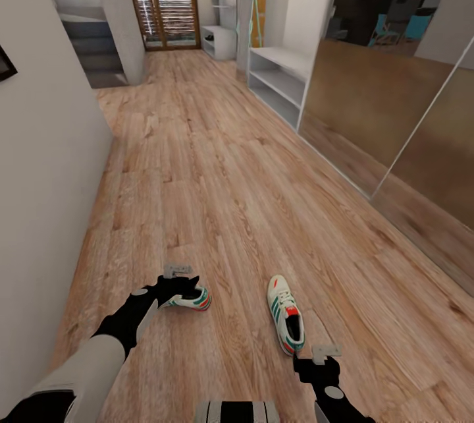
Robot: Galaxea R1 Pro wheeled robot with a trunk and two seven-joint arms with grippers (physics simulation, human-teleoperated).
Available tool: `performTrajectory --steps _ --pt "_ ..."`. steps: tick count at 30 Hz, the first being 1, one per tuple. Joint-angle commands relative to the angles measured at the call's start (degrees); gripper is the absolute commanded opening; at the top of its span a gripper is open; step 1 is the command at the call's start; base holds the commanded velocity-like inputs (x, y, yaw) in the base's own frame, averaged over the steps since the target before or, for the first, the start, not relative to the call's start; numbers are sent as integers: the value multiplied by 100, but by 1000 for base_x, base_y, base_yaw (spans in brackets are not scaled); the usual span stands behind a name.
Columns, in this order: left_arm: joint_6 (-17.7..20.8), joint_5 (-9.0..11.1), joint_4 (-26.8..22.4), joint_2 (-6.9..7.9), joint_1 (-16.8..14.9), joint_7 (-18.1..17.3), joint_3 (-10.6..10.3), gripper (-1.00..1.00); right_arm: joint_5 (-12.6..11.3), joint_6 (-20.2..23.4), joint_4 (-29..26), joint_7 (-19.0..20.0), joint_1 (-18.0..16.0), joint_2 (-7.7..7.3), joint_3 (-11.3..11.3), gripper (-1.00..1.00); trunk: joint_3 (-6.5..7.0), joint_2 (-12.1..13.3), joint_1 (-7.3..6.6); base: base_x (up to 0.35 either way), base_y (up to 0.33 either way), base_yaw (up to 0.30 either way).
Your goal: Pick up the two gym shoes and the two sandals from the corridor floor and place them onto the hallstand (shoe rack) in the corridor, making sure they are on the rack and not on the floor. Arrange them so the two gym shoes are next to each other and the two sandals are next to each other.
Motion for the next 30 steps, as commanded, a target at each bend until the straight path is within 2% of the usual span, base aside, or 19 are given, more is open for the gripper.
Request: performTrajectory --steps 1,4,10,11,13,18,30 --pt "43 -16 -60 -4 -6 -32 30 100 35 -12 4 -22 -3 3 -8 100 -36 -3 1 0 0 52" --pt "131 5 -331 -5 -16 -29 35 100 34 -12 4 -22 -3 4 -5 100 -130 -7 9 0 0 62" --pt "804 27 -1040 -6 20 -32 43 100 38 -12 4 -22 -3 8 -1 100 -317 -15 24 0 0 72" --pt "1008 31 -1303 -6 28 -31 44 100 39 -12 4 -22 -3 8 0 100 -348 -17 27 0 0 77" --pt "1131 34 -1525 -6 32 -27 44 100 39 -12 4 -22 -3 9 1 100 -411 -19 32 0 0 77" --pt "1237 39 -1792 -6 46 -25 44 100 39 -12 4 -22 -3 11 1 100 -567 -26 45 0 0 78" --pt "1225 21 -1879 16 79 -30 43 100 36 -12 -2 -22 -3 9 -2 100 -634 -26 45 0 0 49"
